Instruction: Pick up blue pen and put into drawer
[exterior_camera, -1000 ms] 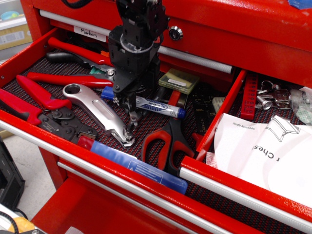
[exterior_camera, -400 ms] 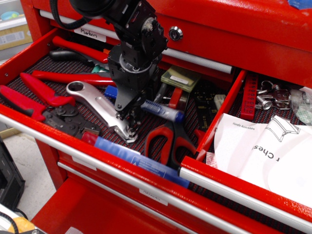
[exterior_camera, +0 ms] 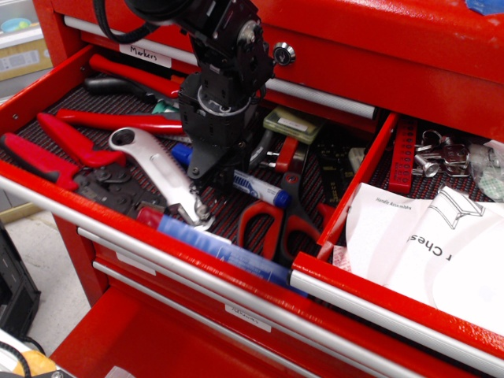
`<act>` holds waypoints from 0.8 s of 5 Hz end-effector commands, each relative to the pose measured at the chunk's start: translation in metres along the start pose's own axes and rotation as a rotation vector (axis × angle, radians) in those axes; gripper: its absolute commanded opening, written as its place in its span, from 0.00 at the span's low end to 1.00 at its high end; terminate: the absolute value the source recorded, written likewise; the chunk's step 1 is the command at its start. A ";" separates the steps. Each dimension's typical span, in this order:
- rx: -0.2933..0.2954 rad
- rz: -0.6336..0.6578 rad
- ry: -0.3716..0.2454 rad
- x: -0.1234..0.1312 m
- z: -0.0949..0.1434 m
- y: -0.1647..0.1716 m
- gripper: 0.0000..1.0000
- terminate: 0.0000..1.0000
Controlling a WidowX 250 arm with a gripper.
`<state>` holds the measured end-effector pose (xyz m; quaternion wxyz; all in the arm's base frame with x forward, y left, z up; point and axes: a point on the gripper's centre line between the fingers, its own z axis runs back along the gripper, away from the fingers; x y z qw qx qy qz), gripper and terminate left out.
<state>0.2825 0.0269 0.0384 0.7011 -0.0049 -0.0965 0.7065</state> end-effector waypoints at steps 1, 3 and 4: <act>0.027 -0.052 0.004 0.012 0.061 -0.008 0.00 0.00; 0.079 -0.103 0.018 -0.043 0.140 -0.022 0.00 0.00; 0.083 -0.136 -0.027 -0.093 0.160 -0.022 0.00 0.00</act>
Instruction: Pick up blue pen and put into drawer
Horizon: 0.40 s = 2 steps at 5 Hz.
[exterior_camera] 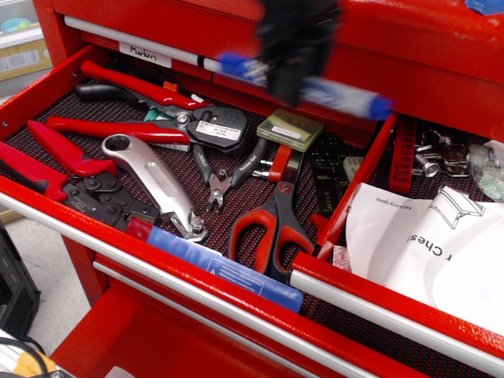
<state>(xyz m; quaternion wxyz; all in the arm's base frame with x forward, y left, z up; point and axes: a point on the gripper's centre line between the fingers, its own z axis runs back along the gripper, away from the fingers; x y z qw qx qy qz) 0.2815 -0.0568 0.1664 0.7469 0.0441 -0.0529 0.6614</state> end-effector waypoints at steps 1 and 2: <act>-0.037 -0.023 -0.093 -0.078 0.023 -0.007 0.00 0.00; -0.114 -0.072 -0.149 -0.111 0.017 -0.007 0.00 0.00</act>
